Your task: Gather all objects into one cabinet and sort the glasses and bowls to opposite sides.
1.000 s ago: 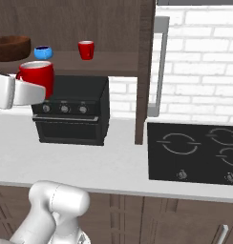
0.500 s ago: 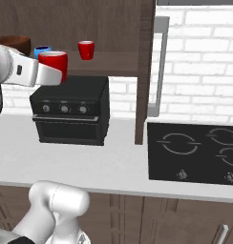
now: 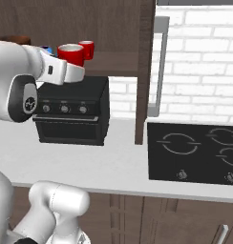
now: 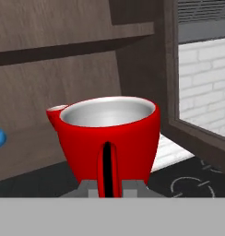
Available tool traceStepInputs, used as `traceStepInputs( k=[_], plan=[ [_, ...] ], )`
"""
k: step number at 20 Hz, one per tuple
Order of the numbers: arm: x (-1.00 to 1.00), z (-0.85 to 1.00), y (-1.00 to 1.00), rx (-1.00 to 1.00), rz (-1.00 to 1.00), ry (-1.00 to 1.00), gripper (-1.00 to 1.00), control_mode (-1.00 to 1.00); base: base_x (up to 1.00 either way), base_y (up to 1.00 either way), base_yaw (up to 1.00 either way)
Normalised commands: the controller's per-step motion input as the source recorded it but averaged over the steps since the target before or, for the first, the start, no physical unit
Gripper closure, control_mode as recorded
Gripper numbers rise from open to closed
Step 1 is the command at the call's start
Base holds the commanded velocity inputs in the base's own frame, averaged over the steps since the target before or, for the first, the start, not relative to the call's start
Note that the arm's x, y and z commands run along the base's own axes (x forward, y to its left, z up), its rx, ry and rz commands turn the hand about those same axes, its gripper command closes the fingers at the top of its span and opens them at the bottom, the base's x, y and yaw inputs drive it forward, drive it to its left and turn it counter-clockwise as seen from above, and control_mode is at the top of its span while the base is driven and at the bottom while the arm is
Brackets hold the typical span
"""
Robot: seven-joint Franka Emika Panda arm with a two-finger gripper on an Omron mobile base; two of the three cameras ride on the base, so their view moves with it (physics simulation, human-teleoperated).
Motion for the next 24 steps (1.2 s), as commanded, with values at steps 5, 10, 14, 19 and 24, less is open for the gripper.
traceStepInputs(
  k=[5, 10, 14, 19, 24],
  plan=[
    [0.78, -0.02, 0.00, 0.00, 0.01, 0.05, 1.00, -1.00, 0.00, 0.00, 0.00],
    [0.74, 0.00, 0.00, 0.00, 0.00, 0.14, 1.00, -1.00, 0.00, 0.00, 0.00],
    [0.65, -0.01, -0.02, 0.00, 0.00, 0.12, 1.00, -1.00, 0.00, 0.00, 0.00],
    [0.57, -0.07, -0.04, 0.00, 0.00, 0.00, 1.00, -1.00, 0.00, 0.00, 0.00],
    [0.24, -0.14, -0.14, 0.00, 0.00, -0.16, 1.00, -1.00, 0.00, 0.00, 0.00]
  ],
)
